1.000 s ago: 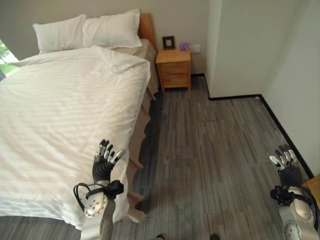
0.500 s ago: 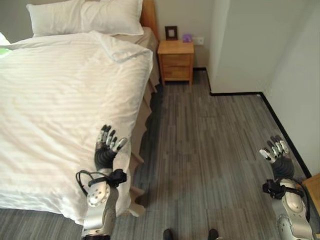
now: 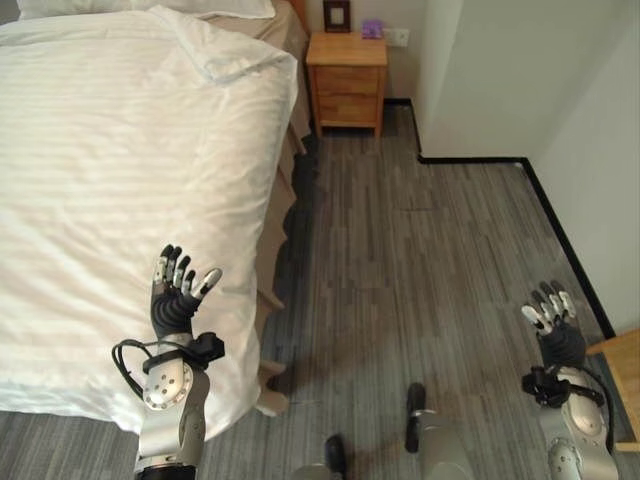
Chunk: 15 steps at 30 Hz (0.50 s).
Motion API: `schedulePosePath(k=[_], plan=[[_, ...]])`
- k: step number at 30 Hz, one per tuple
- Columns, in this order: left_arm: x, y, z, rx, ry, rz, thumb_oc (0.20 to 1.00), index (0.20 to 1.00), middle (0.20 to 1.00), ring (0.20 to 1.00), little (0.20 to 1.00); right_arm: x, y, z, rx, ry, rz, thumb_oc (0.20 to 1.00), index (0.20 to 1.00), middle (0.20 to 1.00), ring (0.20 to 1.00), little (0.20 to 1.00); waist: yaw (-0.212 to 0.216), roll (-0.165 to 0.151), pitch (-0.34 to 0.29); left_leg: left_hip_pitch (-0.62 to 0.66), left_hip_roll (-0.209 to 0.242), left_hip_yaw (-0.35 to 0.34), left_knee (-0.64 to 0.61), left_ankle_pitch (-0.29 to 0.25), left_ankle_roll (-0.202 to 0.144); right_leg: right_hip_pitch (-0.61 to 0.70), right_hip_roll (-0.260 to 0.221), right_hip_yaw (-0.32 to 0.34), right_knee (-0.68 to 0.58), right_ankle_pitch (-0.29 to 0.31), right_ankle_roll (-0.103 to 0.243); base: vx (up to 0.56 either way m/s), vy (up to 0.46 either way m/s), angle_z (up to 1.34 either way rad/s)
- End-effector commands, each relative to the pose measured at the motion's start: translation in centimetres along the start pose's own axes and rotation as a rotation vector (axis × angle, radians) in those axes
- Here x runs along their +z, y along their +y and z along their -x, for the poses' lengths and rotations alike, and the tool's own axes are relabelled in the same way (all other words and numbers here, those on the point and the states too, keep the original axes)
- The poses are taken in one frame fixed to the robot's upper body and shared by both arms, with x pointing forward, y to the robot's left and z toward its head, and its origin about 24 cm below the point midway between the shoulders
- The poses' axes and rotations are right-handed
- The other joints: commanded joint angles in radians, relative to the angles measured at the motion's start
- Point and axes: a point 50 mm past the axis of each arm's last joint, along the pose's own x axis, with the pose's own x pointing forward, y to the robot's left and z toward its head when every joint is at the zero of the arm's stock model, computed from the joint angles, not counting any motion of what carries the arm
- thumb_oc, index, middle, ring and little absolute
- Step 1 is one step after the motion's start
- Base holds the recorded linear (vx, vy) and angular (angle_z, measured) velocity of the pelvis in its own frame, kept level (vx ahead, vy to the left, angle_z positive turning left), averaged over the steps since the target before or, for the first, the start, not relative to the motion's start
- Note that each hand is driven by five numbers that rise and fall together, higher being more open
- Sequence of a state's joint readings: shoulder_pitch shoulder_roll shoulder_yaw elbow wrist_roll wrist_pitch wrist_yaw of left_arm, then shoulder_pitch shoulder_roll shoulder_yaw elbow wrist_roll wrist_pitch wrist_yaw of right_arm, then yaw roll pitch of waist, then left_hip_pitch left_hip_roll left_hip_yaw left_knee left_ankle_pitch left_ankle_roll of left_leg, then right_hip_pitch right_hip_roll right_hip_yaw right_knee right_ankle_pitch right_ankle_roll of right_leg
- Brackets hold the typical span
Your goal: Making the bed.
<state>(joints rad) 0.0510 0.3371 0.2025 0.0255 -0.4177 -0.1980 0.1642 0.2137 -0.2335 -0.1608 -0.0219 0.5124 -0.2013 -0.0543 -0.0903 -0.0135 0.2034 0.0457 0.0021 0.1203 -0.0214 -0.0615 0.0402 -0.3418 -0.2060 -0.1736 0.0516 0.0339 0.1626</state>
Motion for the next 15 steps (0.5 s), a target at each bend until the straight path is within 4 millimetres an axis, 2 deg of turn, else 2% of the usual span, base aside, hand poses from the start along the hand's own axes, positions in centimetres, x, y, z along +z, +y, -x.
schedulePosePath(k=[1,2,3,4,5,6,7,8,9,11,12,13,14,15], plan=[[3.0,-0.2,-1.2,-0.048,-0.163,-0.043,1.0,1.0,1.0,1.0,1.0,2.7,0.7,-0.9,0.049,-0.151,-0.034,1.0,1.0,1.0,1.0,1.0,-0.035,0.035,-0.058,0.308,0.114,-0.017,-0.033,-0.035,-0.125,0.006,0.016,-0.06,-0.021,0.181,0.031,0.8,-0.354,0.13],[2.6,-0.3,-0.9,-0.061,-0.143,-0.026,1.0,1.0,1.0,1.0,1.0,2.6,0.9,-0.8,0.073,-0.14,-0.049,1.0,1.0,1.0,1.0,1.0,-0.052,0.043,-0.074,0.308,0.174,-0.032,0.094,0.066,-0.159,0.039,0.07,-0.029,0.019,0.156,-0.006,0.4,-0.207,0.2],[2.6,-0.3,-0.9,-0.061,-0.143,-0.026,1.0,1.0,1.0,1.0,1.0,2.6,0.9,-0.8,0.074,-0.14,-0.049,1.0,1.0,1.0,1.0,1.0,-0.054,0.041,-0.075,0.304,0.173,-0.035,0.094,0.069,-0.16,0.038,0.068,-0.031,0.018,0.157,-0.008,0.56,-0.315,0.22],[2.3,-0.5,-0.7,-0.069,-0.127,-0.005,1.0,1.0,1.0,1.0,1.0,2.5,0.8,-0.9,0.073,-0.132,-0.038,1.0,1.0,1.0,1.0,1.0,-0.052,0.043,-0.081,0.279,0.196,-0.03,0.179,0.146,-0.165,0.065,0.097,-0.038,0.027,0.138,-0.033,0.36,-0.283,0.29],[1.8,-0.4,-0.5,-0.057,-0.103,0.013,1.0,1.0,1.0,1.0,1.0,2.8,0.9,-1.2,0.073,-0.145,-0.045,1.0,1.0,1.0,1.0,1.0,-0.042,0.035,-0.082,0.223,0.218,-0.027,0.371,0.239,-0.167,0.108,0.121,-0.041,0.023,0.105,-0.072,0.6,-0.543,0.39],[1.8,-0.4,-0.4,-0.058,-0.095,0.034,1.0,1.0,1.0,1.0,1.0,3.4,1.2,-1.4,0.081,-0.178,-0.085,1.0,1.0,1.0,1.0,1.0,-0.036,0.016,-0.075,0.133,0.236,-0.023,0.574,0.308,-0.169,0.157,0.141,-0.05,0.006,0.078,-0.122,0.59,-0.583,0.29],[2.0,-0.7,-0.3,-0.085,-0.1,0.05,1.0,1.0,1.0,1.0,1.0,3.5,1.2,-1.5,0.088,-0.176,-0.085,1.0,1.0,1.0,1.0,1.0,-0.013,-0.002,-0.058,0.053,0.218,-0.031,0.672,0.29,-0.14,0.208,0.152,-0.037,-0.015,0.054,-0.146,0.55,-0.594,0.06],[2.3,-0.9,-0.2,-0.101,-0.113,0.058,1.0,1.0,1.0,1.0,1.0,3.8,0.9,-1.7,0.086,-0.188,-0.056,1.0,1.0,1.0,1.0,1.0,0.004,-0.019,-0.035,-0.015,0.232,-0.012,0.792,0.273,-0.125,0.249,0.157,-0.037,-0.018,0.019,-0.171,0.49,-0.44,-0.33],[2.4,-1.1,-0.2,-0.107,-0.116,0.062,1.0,1.0,1.0,1.0,1.0,3.9,0.7,-1.9,0.07,-0.188,-0.032,1.0,1.0,1.0,1.0,1.0,0.027,-0.03,-0.02,-0.089,0.227,0.007,0.823,0.24,-0.126,0.295,0.161,-0.022,-0.035,0.002,-0.176,0.48,-0.359,-0.5],[2.5,-1.5,-0.3,-0.108,-0.125,0.133,1.0,1.0,1.0,1.0,1.0,4.4,1.0,-2.6,0.068,-0.21,-0.058,1.0,1.0,1.0,1.0,1.0,0.074,-0.039,0.004,-0.231,0.226,0.047,0.781,0.186,-0.123,0.367,0.157,-0.014,-0.074,-0.012,-0.166,0.42,-0.169,-0.39],[2.5,-1.5,-0.3,-0.109,-0.126,0.135,1.0,1.0,1.0,1.0,1.0,4.5,1.0,-2.6,0.069,-0.212,-0.058,1.0,1.0,1.0,1.0,1.0,0.075,-0.041,0.003,-0.232,0.223,0.051,0.777,0.188,-0.12,0.365,0.153,-0.012,-0.077,-0.008,-0.165,0.78,-0.069,-0.37],[2.4,-1.0,-0.1,-0.097,-0.13,0.162,1.0,1.0,1.0,1.0,1.0,5.0,1.5,-2.7,0.123,-0.226,-0.026,1.0,1.0,1.0,1.0,1.0,0.125,-0.029,-0.009,-0.32,0.208,0.132,0.509,0.2,-0.133,0.451,0.161,-0.008,-0.108,-0.045,-0.143,0.58,-0.022,-0.4],[2.4,-1.1,0.0,-0.096,-0.129,0.162,1.0,1.0,1.0,1.0,1.0,5.0,1.5,-2.6,0.123,-0.226,-0.025,1.0,1.0,1.0,1.0,1.0,0.126,-0.034,-0.012,-0.314,0.201,0.139,0.49,0.211,-0.13,0.447,0.154,-0.006,-0.108,-0.042,-0.142,0.81,-0.013,-0.16],[2.3,-0.8,0.0,-0.084,-0.128,0.164,1.0,1.0,1.0,1.0,1.0,4.9,1.7,-2.6,0.138,-0.221,-0.001,1.0,1.0,1.0,1.0,1.0,0.143,-0.031,-0.024,-0.321,0.164,0.161,0.369,0.223,-0.125,0.477,0.157,-0.003,-0.112,-0.055,-0.133,0.46,0.032,-0.03]])
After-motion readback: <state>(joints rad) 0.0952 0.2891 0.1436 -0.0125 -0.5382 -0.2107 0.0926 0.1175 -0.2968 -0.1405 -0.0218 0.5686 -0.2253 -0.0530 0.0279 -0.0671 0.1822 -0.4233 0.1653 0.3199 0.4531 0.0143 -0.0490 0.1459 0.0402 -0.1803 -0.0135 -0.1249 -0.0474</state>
